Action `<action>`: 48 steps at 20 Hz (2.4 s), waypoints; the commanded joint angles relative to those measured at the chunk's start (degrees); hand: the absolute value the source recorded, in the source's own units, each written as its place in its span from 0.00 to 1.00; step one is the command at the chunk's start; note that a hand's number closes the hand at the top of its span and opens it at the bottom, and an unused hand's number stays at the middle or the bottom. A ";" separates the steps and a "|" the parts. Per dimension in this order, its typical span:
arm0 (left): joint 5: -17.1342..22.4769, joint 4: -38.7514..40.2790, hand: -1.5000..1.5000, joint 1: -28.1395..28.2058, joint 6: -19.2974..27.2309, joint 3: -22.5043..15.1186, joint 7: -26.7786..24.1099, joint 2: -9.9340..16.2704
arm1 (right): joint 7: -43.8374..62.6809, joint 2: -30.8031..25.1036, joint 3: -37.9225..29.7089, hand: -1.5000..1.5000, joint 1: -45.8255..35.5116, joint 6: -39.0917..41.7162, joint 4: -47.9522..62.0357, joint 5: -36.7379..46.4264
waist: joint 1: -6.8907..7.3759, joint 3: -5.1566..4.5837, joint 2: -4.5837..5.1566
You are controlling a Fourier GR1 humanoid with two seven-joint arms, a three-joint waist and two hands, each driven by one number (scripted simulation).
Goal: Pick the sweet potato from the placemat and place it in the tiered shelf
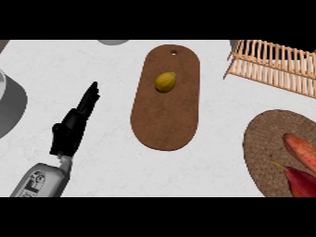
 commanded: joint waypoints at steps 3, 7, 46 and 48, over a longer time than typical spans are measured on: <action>-0.87 0.97 0.50 0.30 -0.09 0.66 -0.78 0.01 | -4.22 -5.78 6.93 0.00 0.78 3.74 -10.89 9.14 | -0.87 -0.07 -0.28; 0.25 3.33 0.50 -0.93 -1.86 2.61 -1.56 -0.69 | -4.17 -7.42 7.58 0.00 3.85 -0.60 -15.58 13.27 | -1.40 -0.07 -0.25; -8.95 5.06 0.50 -2.49 -7.30 11.30 -0.52 -8.02 | 7.36 9.68 -11.24 0.00 18.43 3.52 -34.29 31.05 | -0.88 -0.04 -0.13; -10.39 3.32 0.50 2.45 -7.24 9.37 -3.32 -8.77 | 9.69 12.47 -10.20 0.00 20.40 2.08 -36.89 32.78 | -0.85 -0.04 -0.17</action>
